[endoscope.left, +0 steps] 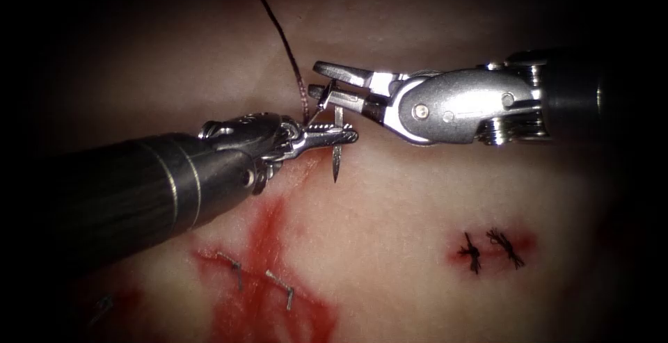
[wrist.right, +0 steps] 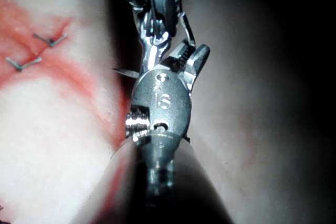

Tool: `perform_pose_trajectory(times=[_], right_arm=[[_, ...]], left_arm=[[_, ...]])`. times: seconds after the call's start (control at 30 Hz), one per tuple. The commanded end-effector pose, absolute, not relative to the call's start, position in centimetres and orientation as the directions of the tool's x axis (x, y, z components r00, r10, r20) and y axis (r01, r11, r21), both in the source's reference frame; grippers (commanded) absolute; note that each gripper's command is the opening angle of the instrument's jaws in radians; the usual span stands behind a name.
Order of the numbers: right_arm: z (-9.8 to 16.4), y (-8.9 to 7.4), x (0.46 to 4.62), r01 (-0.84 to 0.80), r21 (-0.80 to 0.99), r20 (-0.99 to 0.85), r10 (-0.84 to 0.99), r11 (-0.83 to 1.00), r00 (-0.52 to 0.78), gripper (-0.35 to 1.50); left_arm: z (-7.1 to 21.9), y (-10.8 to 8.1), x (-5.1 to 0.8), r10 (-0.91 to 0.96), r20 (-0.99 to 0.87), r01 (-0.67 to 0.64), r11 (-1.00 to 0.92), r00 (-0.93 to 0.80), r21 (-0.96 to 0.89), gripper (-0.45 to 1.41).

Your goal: Wound Closure

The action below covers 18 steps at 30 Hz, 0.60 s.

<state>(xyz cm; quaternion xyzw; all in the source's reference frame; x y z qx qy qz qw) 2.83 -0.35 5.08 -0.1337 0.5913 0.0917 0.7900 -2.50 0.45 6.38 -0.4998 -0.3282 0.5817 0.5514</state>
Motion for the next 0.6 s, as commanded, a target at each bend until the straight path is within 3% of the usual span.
perform_pose_trajectory(times=[0.03,0.07,0.1,0.17,0.23,0.43,0.6], right_arm=[[5.12,-0.36,2.87,-0.299,-0.101,-0.959,-0.013,0.949,0.283,-0.35],[5.12,-0.36,2.87,-0.299,-0.101,-0.959,-0.013,0.949,0.283,-0.35],[5.12,-0.36,2.86,-0.296,-0.101,-0.959,-0.013,0.95,0.284,-0.35],[5.12,-0.36,2.85,-0.263,-0.096,-0.953,-0.013,0.96,0.302,-0.35],[5.14,-0.35,2.83,-0.248,-0.095,-0.952,-0.014,0.964,0.307,-0.35],[5.22,-0.32,2.81,-0.225,-0.078,-0.962,-0.014,0.971,0.272,-0.35],[5.46,-0.27,2.82,-0.149,0.009,-0.985,0.035,0.989,0.17,-0.35]], left_arm=[[6.44,0.49,-2.55,0.96,-0.265,-0.319,-0.223,0.094,-0.921,-0.45],[6.44,0.49,-2.55,0.96,-0.265,-0.319,-0.223,0.094,-0.921,-0.45],[6.44,0.49,-2.55,0.956,-0.281,-0.322,-0.239,0.089,-0.916,-0.16],[6.45,0.51,-2.55,0.937,-0.341,-0.33,-0.298,0.08,-0.896,0.64],[6.46,0.53,-2.54,0.907,-0.414,-0.346,-0.364,0.08,-0.865,1.18],[6.46,0.44,-2.43,0.862,-0.502,-0.375,-0.445,0.064,-0.813,1.23],[6.44,0.22,-2.06,0.823,-0.567,-0.41,-0.509,0.023,-0.757,1.28]])
